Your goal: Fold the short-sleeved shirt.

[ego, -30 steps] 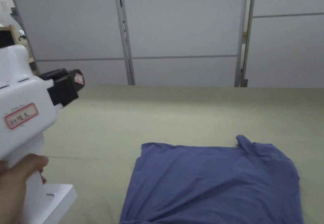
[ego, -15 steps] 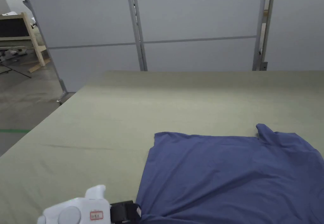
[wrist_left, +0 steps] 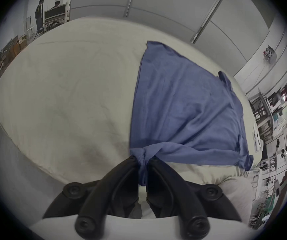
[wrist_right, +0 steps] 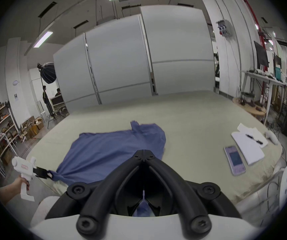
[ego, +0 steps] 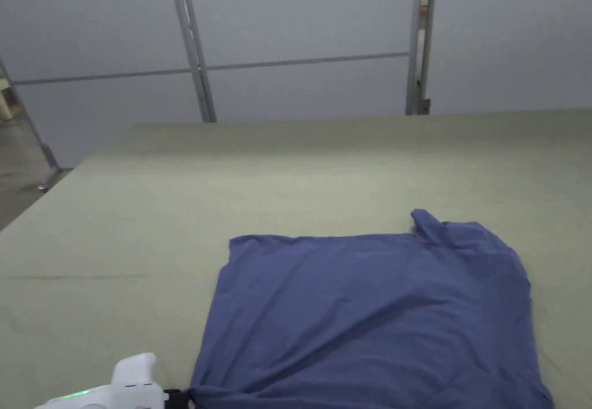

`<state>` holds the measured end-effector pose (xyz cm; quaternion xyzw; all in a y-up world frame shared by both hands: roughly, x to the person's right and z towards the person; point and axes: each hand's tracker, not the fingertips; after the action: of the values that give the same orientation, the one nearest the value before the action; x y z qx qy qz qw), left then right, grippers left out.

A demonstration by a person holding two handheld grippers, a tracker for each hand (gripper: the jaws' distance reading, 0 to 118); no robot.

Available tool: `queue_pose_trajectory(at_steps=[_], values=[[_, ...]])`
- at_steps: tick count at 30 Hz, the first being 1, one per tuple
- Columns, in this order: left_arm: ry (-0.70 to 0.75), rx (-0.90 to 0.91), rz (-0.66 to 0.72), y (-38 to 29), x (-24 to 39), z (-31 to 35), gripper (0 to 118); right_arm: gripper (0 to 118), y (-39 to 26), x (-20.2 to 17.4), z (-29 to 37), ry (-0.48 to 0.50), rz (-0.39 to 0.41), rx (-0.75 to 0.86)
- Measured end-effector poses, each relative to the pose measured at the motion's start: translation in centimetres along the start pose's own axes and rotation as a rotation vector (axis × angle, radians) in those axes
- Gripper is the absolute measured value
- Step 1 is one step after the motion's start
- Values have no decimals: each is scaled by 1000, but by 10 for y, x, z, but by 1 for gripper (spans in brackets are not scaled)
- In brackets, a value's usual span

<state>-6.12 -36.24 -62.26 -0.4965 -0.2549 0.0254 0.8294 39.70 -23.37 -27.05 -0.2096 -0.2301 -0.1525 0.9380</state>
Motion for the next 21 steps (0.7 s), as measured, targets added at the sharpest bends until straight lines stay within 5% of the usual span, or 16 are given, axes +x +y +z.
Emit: queue_pose_trajectory(at_steps=[2,4,5,6,7,12,13,16,17,19,21], values=[[-7,37,-24,2,3,11,6,2,-13,13,-9,23,-27,-81],[-17,49,-33,5,4,18,6,4,-30,14,-20,10,49,-98],[-23,59,-33,6,3,18,6,27,-38,17,-26,34,86,-115],[-26,65,-32,7,3,19,6,91,-46,18,-35,35,132,-150],[-26,66,-29,8,3,19,6,118,-55,18,-49,42,155,-200],[-12,60,-18,9,3,10,6,115,-113,62,-91,124,182,-390],[-15,55,-19,8,4,9,6,115,-100,14,-80,149,186,-386],[-17,33,-23,7,6,5,6,106,-110,-7,-85,179,166,-465],[-8,29,-26,8,2,2,6,94,-132,6,-109,189,166,-483],[-8,19,-19,10,-1,0,6,48,-147,7,-121,174,204,-480],[-12,24,-9,8,1,2,6,31,-142,0,-115,150,220,-444]])
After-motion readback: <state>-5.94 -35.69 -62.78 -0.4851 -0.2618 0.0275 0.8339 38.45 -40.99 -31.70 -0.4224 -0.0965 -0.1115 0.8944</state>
